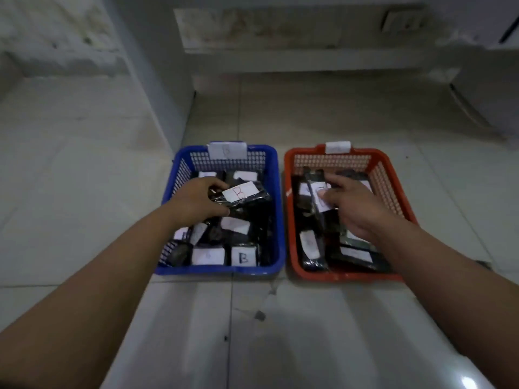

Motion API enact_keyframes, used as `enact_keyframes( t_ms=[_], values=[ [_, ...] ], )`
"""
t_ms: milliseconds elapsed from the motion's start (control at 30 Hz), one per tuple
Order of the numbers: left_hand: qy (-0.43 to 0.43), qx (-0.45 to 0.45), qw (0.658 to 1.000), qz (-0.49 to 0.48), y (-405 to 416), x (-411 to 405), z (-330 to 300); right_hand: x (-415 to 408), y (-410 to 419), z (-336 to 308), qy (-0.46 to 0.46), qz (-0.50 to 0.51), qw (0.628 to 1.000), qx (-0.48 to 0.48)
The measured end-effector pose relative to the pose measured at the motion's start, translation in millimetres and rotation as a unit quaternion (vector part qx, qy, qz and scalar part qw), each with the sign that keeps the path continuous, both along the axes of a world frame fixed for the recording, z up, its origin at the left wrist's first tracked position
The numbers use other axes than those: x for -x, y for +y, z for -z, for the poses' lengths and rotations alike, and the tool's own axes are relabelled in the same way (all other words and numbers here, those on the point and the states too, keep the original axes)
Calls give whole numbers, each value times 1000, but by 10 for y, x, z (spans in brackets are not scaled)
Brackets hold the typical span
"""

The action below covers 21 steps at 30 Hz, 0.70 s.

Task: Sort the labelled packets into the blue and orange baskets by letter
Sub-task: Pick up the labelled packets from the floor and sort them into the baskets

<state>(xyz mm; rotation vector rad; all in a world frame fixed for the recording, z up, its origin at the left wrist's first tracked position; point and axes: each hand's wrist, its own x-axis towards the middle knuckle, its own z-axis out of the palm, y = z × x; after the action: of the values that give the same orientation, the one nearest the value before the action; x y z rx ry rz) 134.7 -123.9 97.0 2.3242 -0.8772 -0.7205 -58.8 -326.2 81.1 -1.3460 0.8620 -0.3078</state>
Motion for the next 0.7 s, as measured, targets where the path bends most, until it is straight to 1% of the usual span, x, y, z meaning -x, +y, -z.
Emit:
enact_keyframes(
  t_ms=[100,167,200,300,333,400,467,500,600,633,667,700],
  values=[
    [-77,39,994,-67,7,-364,220,-609,67,-24,6,6,1000,-25],
    [-96,75,984,-129,-20,-552,378,-955,114,7,11,35,999,-36],
    [-95,100,977,-164,-38,-628,461,-1120,119,62,20,65,997,-37],
    [-105,147,957,-225,-84,-800,664,-1537,112,264,77,160,984,24],
    [-112,153,953,-235,-94,-854,713,-1646,129,307,92,177,979,44],
    [-118,157,947,-254,-107,-949,779,-1809,177,367,97,191,975,55],
    [-128,154,943,-266,-128,-1011,843,-1930,232,419,74,189,978,48],
    [-148,138,942,-266,-149,-1027,869,-1979,260,436,67,188,979,47],
    [-197,85,938,-273,-210,-1047,933,-2101,292,560,87,175,978,65],
    [-205,73,938,-269,-220,-1043,959,-2127,284,608,106,157,978,92],
    [-211,60,940,-260,-225,-1034,999,-2148,263,653,143,113,973,139],
    [-215,44,943,-249,-230,-1015,1046,-2157,246,680,194,40,960,196]
  ],
)
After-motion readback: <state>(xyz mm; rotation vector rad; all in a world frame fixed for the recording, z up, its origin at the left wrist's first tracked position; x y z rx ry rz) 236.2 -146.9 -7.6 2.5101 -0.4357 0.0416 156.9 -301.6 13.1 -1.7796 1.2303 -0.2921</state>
